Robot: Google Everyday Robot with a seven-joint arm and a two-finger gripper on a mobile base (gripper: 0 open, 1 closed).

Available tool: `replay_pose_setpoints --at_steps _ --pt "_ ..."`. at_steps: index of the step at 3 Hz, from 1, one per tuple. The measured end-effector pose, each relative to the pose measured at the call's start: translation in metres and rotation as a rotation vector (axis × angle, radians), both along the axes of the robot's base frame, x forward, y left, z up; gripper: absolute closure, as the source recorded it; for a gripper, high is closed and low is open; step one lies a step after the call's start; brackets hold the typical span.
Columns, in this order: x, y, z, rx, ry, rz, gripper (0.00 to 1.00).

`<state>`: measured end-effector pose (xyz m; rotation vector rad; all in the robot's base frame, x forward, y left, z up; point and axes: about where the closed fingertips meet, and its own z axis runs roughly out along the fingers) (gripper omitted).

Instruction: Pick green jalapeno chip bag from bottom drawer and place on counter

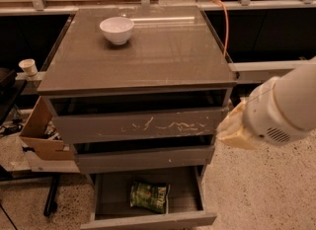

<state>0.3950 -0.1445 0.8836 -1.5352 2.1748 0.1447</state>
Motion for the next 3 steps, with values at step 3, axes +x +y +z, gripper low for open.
replay_pose_setpoints --at_steps 3 --pt "-0.011 0.049 -0.106 0.069 0.069 -0.005 1.00"
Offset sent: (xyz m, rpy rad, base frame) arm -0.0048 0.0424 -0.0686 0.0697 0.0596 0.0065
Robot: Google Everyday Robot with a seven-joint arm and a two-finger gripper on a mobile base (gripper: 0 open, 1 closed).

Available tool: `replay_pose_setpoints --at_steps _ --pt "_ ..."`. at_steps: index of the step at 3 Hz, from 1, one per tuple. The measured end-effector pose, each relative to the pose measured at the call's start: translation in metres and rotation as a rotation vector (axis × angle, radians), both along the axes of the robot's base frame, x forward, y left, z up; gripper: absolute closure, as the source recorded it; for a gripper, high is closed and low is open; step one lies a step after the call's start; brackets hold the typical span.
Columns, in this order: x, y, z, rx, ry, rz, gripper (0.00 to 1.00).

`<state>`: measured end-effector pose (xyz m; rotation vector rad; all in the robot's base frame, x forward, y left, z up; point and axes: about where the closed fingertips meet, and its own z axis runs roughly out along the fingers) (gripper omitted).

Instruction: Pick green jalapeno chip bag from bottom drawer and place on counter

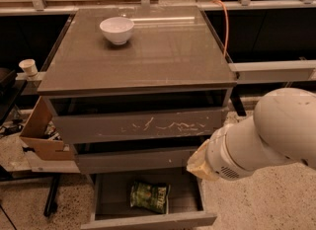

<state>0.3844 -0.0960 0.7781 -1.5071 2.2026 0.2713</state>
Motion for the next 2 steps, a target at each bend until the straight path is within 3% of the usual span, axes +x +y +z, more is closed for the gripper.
replay_pose_setpoints --at_steps 1,2 --pt "0.002 0.003 -0.029 -0.020 -0.005 0.007 1.00" --pt "0.008 0.008 -0.089 -0.032 -0.009 0.024 1.00"
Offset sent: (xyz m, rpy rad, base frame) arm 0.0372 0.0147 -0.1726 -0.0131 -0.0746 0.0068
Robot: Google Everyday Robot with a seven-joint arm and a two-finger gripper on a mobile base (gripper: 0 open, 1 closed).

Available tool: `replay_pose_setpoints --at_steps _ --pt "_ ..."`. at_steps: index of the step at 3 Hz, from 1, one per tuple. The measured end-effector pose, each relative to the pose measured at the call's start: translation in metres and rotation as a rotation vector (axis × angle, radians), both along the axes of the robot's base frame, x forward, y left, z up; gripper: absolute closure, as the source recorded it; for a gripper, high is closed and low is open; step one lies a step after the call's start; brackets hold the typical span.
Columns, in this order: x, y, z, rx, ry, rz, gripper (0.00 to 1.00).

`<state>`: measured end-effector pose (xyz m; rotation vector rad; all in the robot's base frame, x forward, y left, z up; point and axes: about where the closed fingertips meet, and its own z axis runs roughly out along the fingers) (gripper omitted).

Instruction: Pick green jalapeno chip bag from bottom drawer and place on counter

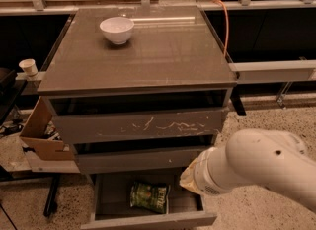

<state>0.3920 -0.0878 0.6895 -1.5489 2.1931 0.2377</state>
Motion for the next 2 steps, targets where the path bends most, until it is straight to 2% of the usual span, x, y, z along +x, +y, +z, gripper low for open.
replay_pose_setpoints --at_steps 1,2 --pt "0.019 0.010 -0.090 0.046 -0.012 0.017 1.00" --pt "0.039 0.020 -0.153 0.111 -0.025 0.011 1.00"
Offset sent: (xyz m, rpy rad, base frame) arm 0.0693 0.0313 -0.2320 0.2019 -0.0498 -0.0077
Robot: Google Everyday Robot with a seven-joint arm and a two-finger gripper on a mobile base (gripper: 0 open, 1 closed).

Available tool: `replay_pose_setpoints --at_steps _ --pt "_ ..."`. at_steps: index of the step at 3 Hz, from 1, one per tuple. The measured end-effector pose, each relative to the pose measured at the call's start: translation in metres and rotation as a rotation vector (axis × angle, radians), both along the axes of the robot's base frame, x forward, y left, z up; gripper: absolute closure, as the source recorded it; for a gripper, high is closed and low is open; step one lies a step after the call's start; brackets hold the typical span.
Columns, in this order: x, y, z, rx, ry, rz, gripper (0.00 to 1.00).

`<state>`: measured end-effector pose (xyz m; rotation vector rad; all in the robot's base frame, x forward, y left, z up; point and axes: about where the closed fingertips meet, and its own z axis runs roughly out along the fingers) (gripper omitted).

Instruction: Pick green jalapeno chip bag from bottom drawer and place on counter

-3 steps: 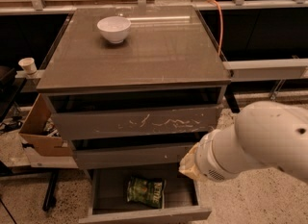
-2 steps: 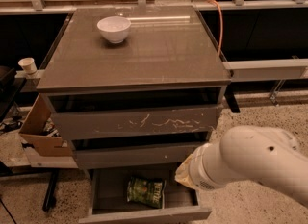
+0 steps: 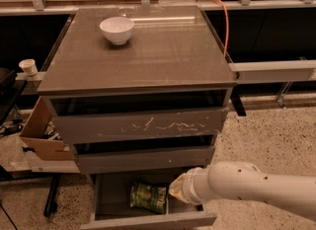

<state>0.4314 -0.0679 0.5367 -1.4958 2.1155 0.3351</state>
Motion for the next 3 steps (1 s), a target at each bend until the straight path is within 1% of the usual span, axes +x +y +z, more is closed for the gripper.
replay_pose_setpoints --at_steps 1,2,3 --pt "0.000 0.004 -0.014 0.024 0.012 -0.010 1.00" --pt "0.001 0.004 -0.019 0.033 0.009 -0.006 1.00" --pt "0.030 0.016 -0.037 0.113 -0.060 0.062 1.00"
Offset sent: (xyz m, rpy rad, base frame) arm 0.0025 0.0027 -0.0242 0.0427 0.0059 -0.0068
